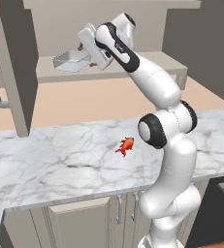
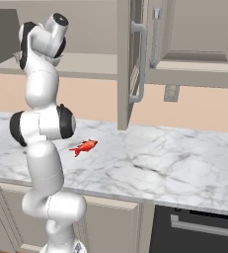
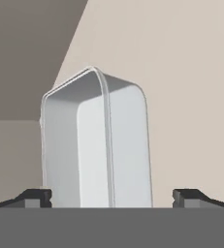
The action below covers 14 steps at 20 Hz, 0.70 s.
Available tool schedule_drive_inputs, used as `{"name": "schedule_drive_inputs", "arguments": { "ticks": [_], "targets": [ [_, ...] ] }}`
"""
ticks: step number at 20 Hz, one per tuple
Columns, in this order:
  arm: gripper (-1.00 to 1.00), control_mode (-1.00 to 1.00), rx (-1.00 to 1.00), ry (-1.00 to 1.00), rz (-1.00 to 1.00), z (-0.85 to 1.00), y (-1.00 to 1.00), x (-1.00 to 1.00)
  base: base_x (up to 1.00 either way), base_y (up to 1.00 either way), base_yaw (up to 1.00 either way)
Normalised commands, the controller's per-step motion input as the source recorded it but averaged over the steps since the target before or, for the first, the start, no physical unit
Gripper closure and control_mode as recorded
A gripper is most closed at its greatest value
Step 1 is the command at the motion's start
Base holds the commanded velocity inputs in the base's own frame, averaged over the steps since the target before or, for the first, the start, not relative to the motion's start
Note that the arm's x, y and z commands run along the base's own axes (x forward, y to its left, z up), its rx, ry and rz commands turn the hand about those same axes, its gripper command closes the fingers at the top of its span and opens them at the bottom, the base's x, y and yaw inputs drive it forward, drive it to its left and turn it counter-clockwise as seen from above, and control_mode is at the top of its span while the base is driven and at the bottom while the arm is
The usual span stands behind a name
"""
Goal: Retrieve the tupperware from the cabinet, then place the raw meat into the tupperware to avoid contamination.
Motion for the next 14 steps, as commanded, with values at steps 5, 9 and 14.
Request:
{"name": "schedule_drive_inputs", "arguments": {
  "ticks": [5, 9, 14],
  "targets": [
    [-1.00, -1.00, -0.03, 0.03, 0.00, -0.32, 0.31, 0.13, 0.00, 0.00, 0.00],
    [-1.00, -1.00, 0.01, 0.00, 0.00, -0.24, 0.30, 0.18, 0.00, 0.00, 0.00],
    [-1.00, -1.00, 0.02, 0.00, 0.00, -0.27, 0.34, 0.26, 0.00, 0.00, 0.00]
  ]
}}
